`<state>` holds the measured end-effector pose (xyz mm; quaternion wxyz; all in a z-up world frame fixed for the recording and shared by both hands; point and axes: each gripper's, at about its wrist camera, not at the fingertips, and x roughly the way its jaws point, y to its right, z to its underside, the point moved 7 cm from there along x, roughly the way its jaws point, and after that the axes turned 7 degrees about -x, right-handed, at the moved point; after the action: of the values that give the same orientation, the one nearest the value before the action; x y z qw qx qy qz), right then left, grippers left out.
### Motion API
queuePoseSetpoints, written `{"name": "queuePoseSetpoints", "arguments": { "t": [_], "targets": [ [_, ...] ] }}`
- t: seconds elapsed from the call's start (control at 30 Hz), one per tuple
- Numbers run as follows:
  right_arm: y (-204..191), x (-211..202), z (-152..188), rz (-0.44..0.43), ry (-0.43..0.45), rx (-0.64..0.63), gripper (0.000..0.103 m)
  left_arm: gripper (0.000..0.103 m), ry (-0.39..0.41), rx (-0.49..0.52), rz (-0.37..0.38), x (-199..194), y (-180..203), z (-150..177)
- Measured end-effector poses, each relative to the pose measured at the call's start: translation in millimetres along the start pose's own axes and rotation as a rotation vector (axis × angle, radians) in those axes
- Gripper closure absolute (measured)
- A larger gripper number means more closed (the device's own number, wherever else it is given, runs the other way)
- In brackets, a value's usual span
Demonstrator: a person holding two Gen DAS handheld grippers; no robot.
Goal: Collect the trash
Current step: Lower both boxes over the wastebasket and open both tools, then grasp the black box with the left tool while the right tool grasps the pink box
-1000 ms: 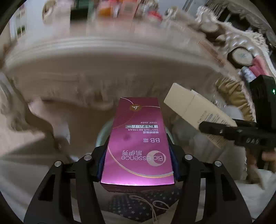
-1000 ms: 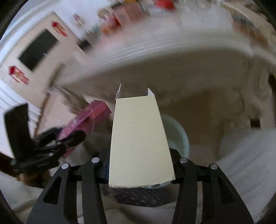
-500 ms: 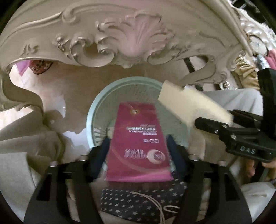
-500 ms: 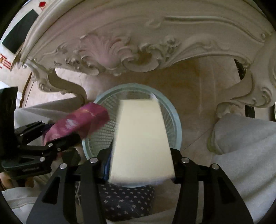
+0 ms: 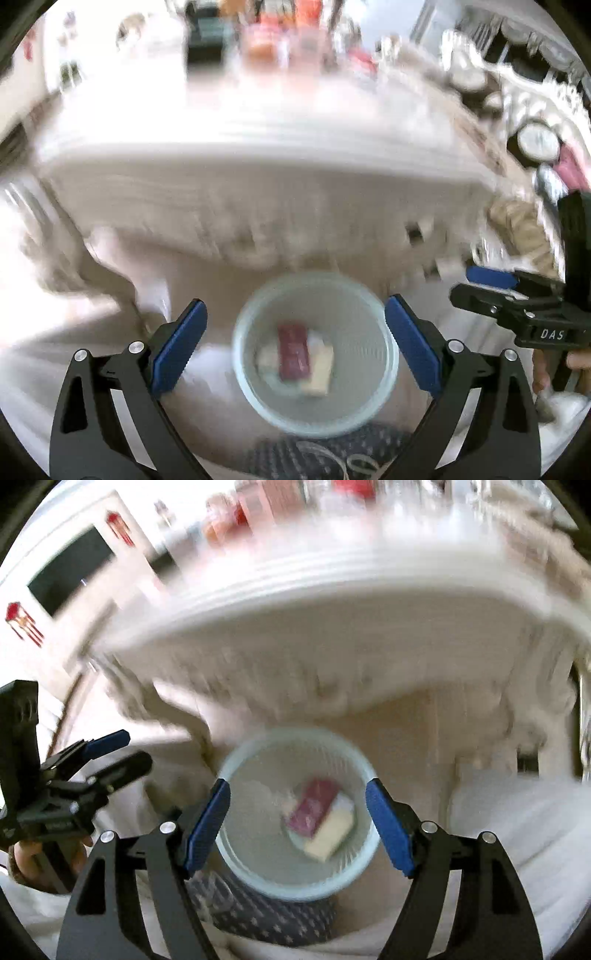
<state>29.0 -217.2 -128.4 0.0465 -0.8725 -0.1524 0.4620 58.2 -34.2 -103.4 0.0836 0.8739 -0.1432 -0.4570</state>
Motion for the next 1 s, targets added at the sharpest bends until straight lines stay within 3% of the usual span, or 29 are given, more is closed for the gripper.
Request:
{"name": "queuePoseSetpoints", "arguments": {
  "t": [0.1, 0.17, 0.27, 0.43, 0.53, 0.7, 1.0],
  "targets": [
    [0.9, -17.4, -47.6, 0.021, 0.132, -0.015, 0.031, 0.009, 0.165, 0.006, -0.06, -32.0, -8.8, -54.2],
    [1.8, -20.1, -82.0, 0.065, 0.204, -0.032, 0.031, 0.009, 0.234, 0.006, -0.106, -35.1, -18.1, -86.5],
    [-3.9, -14.0, -138.4, 0.076, 0.29, -0.041, 0.031, 0.009, 0.267, -0.019, -0.183, -20.7, -31.6, -130.8],
    [-19.4, 11.3, -211.9, 0.096, 0.364, -0.031, 0.031, 0.009, 0.31, -0.053, -0.219, 3.7, -46.3, -181.0],
    [-18.5, 30.4, -237.1, 0.179, 0.36, -0.025, 0.031, 0.009, 0.305, -0.055, -0.227, 18.4, -48.9, -197.3],
    [-11.8, 74.8, -268.6, 0.211, 0.286, 0.005, 0.031, 0.009, 0.249, -0.066, -0.24, 45.4, -54.3, -209.5],
    [5.7, 100.4, -270.5, 0.267, 0.218, 0.016, 0.031, 0.009, 0.169, -0.118, -0.281, 73.9, -62.8, -214.9]
  ]
}}
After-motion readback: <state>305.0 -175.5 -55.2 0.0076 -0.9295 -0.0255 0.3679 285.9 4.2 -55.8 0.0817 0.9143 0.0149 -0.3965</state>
